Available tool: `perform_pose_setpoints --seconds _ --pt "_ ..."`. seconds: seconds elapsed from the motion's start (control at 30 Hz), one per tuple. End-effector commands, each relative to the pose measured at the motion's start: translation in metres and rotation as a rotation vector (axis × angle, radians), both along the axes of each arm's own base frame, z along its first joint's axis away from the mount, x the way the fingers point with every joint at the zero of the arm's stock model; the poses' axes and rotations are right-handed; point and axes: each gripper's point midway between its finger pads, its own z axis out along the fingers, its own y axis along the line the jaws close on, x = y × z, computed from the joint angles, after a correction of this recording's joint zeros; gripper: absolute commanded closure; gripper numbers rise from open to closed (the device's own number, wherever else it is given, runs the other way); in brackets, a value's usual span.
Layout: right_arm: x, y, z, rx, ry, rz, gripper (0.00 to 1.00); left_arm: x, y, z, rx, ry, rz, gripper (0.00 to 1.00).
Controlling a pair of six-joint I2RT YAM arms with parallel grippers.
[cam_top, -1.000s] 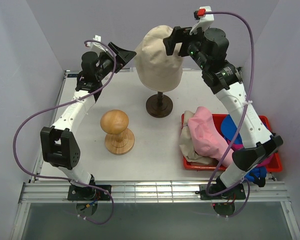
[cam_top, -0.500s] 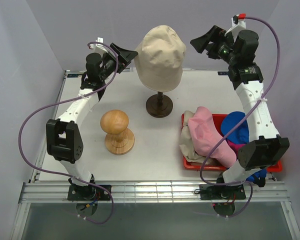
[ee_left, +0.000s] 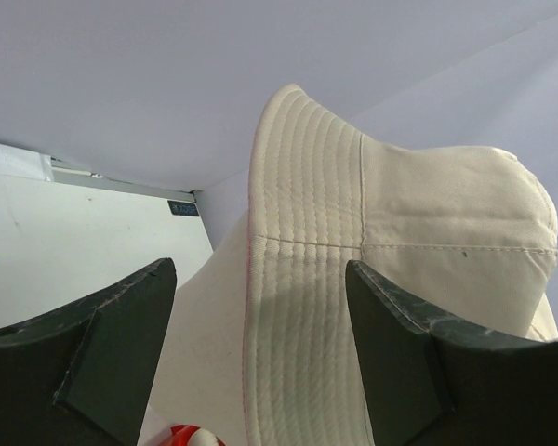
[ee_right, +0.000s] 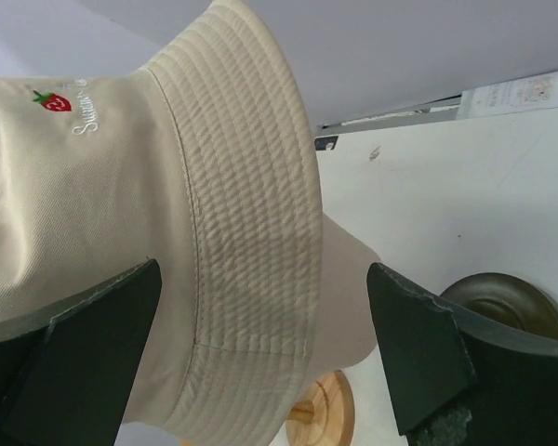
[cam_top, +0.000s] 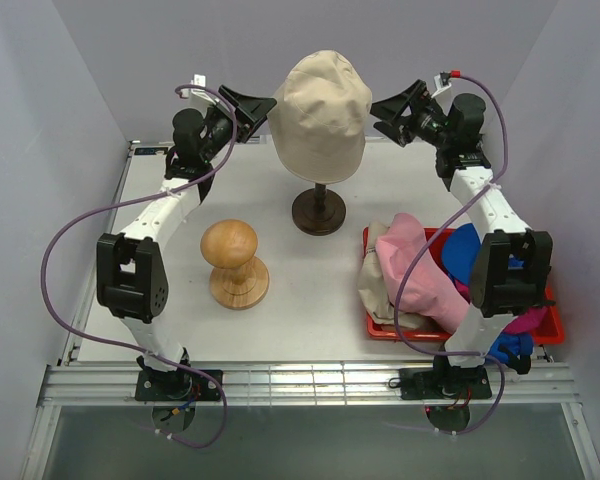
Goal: Stack the hats
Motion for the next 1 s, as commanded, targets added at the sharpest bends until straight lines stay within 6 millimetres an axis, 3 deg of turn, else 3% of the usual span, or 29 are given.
perform_pose_setpoints --seconds 0.0,0.17,0.37,0.43,0.77,0.97 --pt "-0.006 0.005 0.030 0.094 -0.093 0.057 0.03 -0.004 -0.004 0.002 -0.024 -0.013 -0.026 0.17" --pt "-0.004 0.007 0.022 0.156 -0.075 0.077 0.01 -0.005 -0.005 -0.001 -0.031 -0.009 -0.029 0.24" --pt "-0.004 0.008 0.013 0.188 -0.066 0.080 0.01 -0.006 -0.006 -0.001 -0.032 -0.016 -0.039 0.41" --pt "-0.004 0.008 0.010 0.201 -0.053 0.081 0.05 -0.005 -0.007 -0.004 -0.031 -0.013 -0.043 0.49" --pt "-0.001 0.010 0.006 0.264 -0.039 0.097 0.19 -0.005 -0.006 -0.005 -0.034 -0.012 -0.041 0.73" --pt "0.002 0.011 0.004 0.277 -0.031 0.100 0.25 -0.003 -0.006 -0.009 -0.033 -0.003 -0.038 0.83"
